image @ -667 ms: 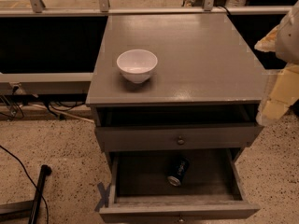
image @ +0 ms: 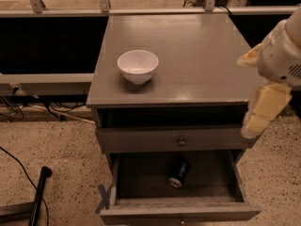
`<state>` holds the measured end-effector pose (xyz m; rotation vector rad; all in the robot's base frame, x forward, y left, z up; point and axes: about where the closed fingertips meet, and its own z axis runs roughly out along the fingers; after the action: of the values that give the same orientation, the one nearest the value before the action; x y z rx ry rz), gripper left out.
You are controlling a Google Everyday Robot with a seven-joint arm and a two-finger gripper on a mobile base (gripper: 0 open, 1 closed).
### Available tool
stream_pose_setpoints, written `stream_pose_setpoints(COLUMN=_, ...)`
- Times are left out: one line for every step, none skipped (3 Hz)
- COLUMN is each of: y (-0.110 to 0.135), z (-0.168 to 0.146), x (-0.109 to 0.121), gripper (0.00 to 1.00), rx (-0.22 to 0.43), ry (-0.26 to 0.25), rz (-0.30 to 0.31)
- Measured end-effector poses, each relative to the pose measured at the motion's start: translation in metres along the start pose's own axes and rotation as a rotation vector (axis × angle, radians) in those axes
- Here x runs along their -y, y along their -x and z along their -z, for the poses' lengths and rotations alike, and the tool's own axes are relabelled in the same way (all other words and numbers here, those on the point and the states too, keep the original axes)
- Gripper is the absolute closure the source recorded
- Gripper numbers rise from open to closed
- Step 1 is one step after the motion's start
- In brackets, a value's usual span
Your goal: Pick pepsi can from middle drawer and place on counter
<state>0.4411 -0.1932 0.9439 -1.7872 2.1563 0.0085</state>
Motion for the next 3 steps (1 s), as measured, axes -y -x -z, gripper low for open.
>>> stream_pose_setpoints(y=0.027, z=-0.056, x=-0.04, gripper=0.0, rx=0.169, ry=0.063, rz=0.072)
stream_pose_setpoints(y=0.023, z=-0.107, x=-0.056, gripper=0.0, rx=0.37, ry=0.118, rz=0.063)
stream_pose_setpoints(y=0.033, z=-0.108, x=-0.058, gripper=0.0, rx=0.458, ry=0.13, rz=0.092)
